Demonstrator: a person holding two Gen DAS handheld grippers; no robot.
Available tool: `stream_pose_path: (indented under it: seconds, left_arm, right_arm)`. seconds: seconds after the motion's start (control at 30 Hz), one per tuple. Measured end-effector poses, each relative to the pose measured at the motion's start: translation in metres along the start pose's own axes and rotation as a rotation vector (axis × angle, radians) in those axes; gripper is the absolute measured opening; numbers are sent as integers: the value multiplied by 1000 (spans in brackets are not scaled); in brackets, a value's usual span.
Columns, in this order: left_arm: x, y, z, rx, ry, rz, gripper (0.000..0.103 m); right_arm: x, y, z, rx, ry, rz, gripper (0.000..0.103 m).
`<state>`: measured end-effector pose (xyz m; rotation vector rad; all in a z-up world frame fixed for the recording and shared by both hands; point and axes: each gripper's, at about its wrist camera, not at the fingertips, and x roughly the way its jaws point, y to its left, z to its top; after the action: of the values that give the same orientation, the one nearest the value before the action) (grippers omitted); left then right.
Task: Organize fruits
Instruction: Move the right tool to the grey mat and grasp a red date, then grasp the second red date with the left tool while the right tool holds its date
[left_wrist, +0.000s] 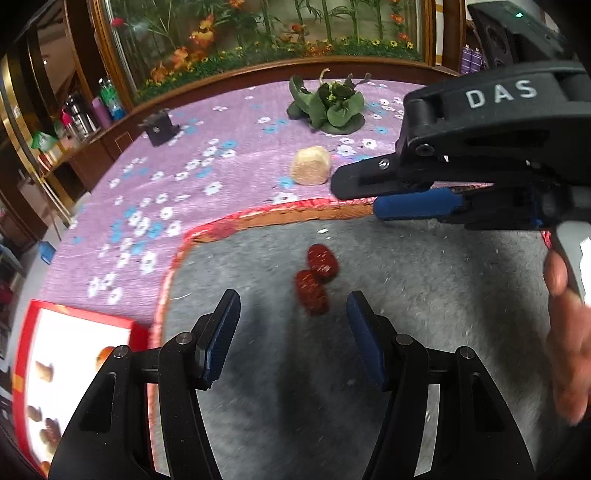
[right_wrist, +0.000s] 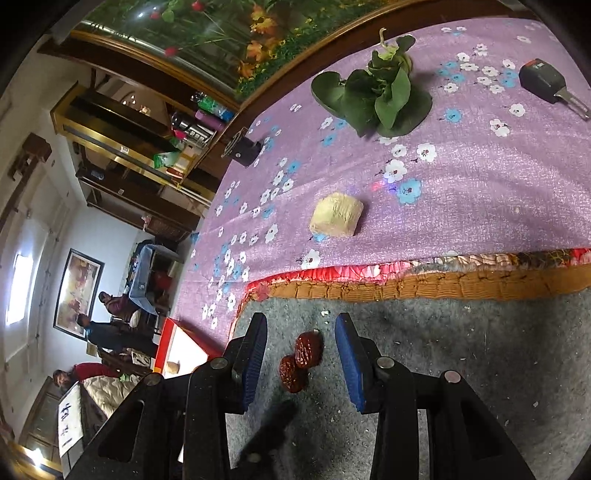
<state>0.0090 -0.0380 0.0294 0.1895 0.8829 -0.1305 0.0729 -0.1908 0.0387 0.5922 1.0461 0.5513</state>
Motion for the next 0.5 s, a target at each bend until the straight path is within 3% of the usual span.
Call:
stream_pose_path:
  seconds: [0.1,0.27,0.4,0.5]
  left_arm:
    - [11,0,-1,-19,23,-23,60]
    - [17,12,-4,-59,20,-76,27]
    - [13,19,-5,-78,15,-123,22]
    - [9,18,-6,-70,6,-126,21]
  right_arm:
    - [2,-2,0,6,1,2,37]
    - [10,3,-2,-5,27,16,37]
    - [21,8,-5,-16,53,21,37]
    - [32,12,-9,-43,70,-37,37]
